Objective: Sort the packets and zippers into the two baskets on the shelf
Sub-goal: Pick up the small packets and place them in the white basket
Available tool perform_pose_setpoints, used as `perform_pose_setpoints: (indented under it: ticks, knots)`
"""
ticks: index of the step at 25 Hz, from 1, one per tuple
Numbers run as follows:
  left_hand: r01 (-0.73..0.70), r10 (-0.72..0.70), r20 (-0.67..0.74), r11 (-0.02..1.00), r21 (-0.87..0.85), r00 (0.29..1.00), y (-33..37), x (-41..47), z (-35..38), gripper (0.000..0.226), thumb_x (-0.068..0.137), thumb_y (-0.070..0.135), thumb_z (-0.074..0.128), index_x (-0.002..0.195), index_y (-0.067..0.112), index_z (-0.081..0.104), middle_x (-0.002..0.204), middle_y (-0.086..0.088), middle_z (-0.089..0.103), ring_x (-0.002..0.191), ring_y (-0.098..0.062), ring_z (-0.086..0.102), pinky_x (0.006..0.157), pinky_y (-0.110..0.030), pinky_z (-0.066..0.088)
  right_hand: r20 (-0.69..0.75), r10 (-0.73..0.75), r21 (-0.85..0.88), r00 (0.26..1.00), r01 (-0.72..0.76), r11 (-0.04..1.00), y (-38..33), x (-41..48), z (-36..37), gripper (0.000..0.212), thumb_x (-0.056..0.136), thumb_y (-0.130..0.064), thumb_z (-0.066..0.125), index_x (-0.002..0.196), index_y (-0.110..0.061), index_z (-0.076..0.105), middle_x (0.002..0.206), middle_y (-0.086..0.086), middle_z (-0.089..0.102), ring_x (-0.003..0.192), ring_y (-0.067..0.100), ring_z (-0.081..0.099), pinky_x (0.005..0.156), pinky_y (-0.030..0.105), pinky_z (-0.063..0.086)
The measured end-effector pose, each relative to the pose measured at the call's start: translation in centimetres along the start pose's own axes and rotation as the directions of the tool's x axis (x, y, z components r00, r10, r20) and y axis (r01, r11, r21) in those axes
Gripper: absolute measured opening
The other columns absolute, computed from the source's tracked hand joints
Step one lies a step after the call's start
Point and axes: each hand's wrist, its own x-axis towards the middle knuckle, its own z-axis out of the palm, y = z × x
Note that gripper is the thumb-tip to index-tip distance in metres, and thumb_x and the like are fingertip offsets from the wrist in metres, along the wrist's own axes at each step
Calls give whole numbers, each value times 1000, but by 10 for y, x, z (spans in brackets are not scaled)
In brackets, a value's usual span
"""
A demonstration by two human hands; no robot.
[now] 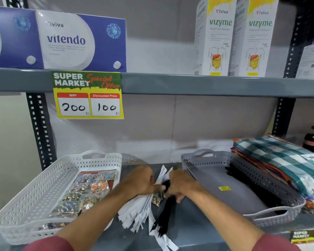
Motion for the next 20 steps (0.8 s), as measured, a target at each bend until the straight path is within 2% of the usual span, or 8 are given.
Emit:
perform_pose_setpoints:
  ticks: [2, 4, 6, 10, 13, 16, 18, 20]
  knots:
    - [-2, 5, -35, 996, 87, 999, 8, -5, 8, 39, 71, 49, 78, 78, 11, 71, 85, -8, 74, 79, -24, 71, 70, -36, 58, -7, 14, 34, 1000, -14, 999, 0, 0, 5, 59, 77, -6, 80, 129, 4, 54, 126, 21, 66, 67, 29, 75, 48, 24, 57]
    - [24, -13, -94, 993, 118, 996, 13, -6, 8, 25, 72, 37, 78, 75, 14, 68, 87, -7, 73, 83, -25, 71, 71, -36, 57, -39, 6, 47, 999, -4, 999, 4, -3, 2, 49, 78, -4, 76, 122, 4, 58, 115, 20, 71, 70, 27, 76, 46, 22, 56]
    - [50, -42, -96, 995, 87, 994, 16, -4, 3, 21, 73, 29, 75, 73, 8, 68, 77, -6, 72, 77, -24, 71, 68, -34, 57, -71, -3, 64, 997, 8, 998, 11, -7, -9, 36, 79, -5, 74, 112, 0, 60, 104, 17, 72, 67, 24, 72, 51, 24, 58]
    - [102, -120, -95, 980, -171, 988, 25, 5, -14, 25, 72, 20, 76, 68, -5, 71, 52, -4, 66, 47, -13, 62, 53, -25, 53, -199, -60, -8, 978, 59, 998, 28, -11, -42, 14, 80, 2, 66, 93, -1, 61, 89, 17, 70, 79, 31, 77, 66, 33, 62]
    - [116, -140, -54, 939, -322, 989, 43, 10, -11, 23, 75, 14, 76, 63, -4, 71, 36, 4, 62, 35, -3, 59, 44, -10, 49, -264, -121, -118, 957, 92, 989, 32, -14, -54, 16, 80, 3, 65, 93, -4, 60, 83, 9, 60, 84, 28, 72, 66, 32, 60]
    - [103, -119, -25, 933, -345, 993, 60, 13, 8, 25, 78, 9, 75, 55, 1, 68, 33, 3, 59, 31, -4, 59, 44, -14, 53, -282, -172, -248, 944, 102, 963, 31, -17, -49, 16, 81, 3, 63, 95, -6, 61, 94, 13, 62, 98, 32, 70, 64, 32, 55]
    - [96, -109, -23, 943, -318, 994, 64, 13, 22, 27, 80, 6, 70, 53, 5, 67, 41, -2, 64, 36, -9, 63, 50, -22, 58, -283, -195, -325, 939, 98, 941, 30, -19, -37, 25, 84, 3, 60, 107, -3, 65, 114, 17, 65, 108, 35, 67, 81, 37, 56]
    - [110, -115, 1, 949, -296, 993, 58, 14, 30, 28, 82, 5, 69, 54, 5, 69, 45, -4, 66, 40, -12, 67, 48, -24, 58, -267, -213, -425, 940, 84, 901, 30, -20, -22, 31, 87, 3, 56, 116, -3, 65, 123, 15, 64, 114, 34, 65, 89, 38, 54]
